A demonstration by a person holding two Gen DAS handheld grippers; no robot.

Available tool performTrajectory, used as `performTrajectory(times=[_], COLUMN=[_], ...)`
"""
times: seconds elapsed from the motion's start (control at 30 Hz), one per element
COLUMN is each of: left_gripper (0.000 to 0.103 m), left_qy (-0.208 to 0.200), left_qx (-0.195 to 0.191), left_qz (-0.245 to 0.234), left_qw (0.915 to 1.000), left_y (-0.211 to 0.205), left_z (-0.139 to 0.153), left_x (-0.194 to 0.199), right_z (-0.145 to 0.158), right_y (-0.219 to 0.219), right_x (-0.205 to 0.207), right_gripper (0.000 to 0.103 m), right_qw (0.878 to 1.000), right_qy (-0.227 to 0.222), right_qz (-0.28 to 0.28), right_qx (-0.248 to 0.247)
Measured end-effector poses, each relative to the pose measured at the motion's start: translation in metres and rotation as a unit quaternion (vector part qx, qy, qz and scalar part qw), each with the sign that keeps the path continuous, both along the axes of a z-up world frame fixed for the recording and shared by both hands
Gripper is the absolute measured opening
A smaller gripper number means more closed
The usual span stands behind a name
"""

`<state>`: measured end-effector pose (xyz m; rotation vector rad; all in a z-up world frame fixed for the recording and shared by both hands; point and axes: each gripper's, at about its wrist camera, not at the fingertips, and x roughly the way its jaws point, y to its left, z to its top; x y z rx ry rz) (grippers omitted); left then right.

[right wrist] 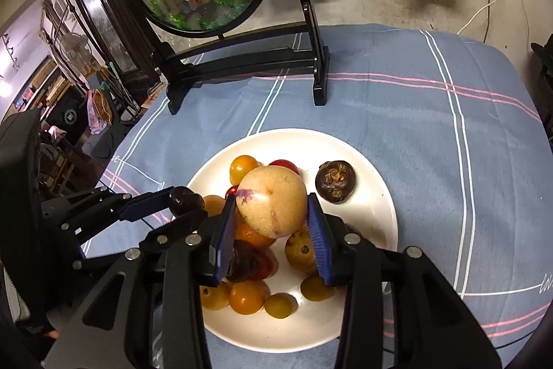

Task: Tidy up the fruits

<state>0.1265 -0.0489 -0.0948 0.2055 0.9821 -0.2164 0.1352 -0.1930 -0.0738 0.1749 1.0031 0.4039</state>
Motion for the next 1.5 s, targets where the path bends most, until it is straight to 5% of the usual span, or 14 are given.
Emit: performTrajectory(times=[0.3, 0.4, 0.47, 0.73, 1.0, 1.23, 1.5], left_gripper=[0.036, 0.068, 0.070, 0.070, 0.092, 0.100, 0.100], left_qy=[0.004, -0.007, -0.013, -0.017, -0.080, -0.125, -0.126], left_qx=[0.006, 0.005, -0.002, -0.025, -0.036, -0.034, -0.077], left_qz=[-0.011, -0.009, -0.014, 0.008, 0.023, 0.013, 0.008], left_qw=[0.9999, 0.9999, 0.9998, 0.9995, 0.9959, 0.9914, 0.9890], left_y=[-0.007, -0.006, -0.005, 0.014, 0.027, 0.017, 0.019], left_z=[-0.010, -0.009, -0.006, 0.004, 0.050, 0.086, 0.107], left_x=[0.004, 0.003, 0.003, -0.002, -0.030, -0.059, -0.083], right_z=[-0.010, -0.011, -0.007, 0.022, 0.024, 0.015, 0.042], right_y=[0.007, 0.012, 0.012, -0.020, -0.064, -0.057, -0.042], right_x=[0.019, 0.022, 0.019, 0.003, -0.058, -0.112, -0.144], right_gripper=[0.041, 0.044, 0.069, 0.069, 0.069, 0.069, 0.069], right_qw=[0.999, 0.998, 0.999, 1.000, 0.997, 0.997, 0.998], right_qy=[0.033, 0.042, 0.029, -0.012, 0.002, 0.024, -0.011], right_qz=[0.005, 0.019, 0.019, -0.018, -0.060, -0.055, -0.040], right_qx=[-0.019, -0.032, -0.030, -0.003, 0.039, 0.039, 0.041])
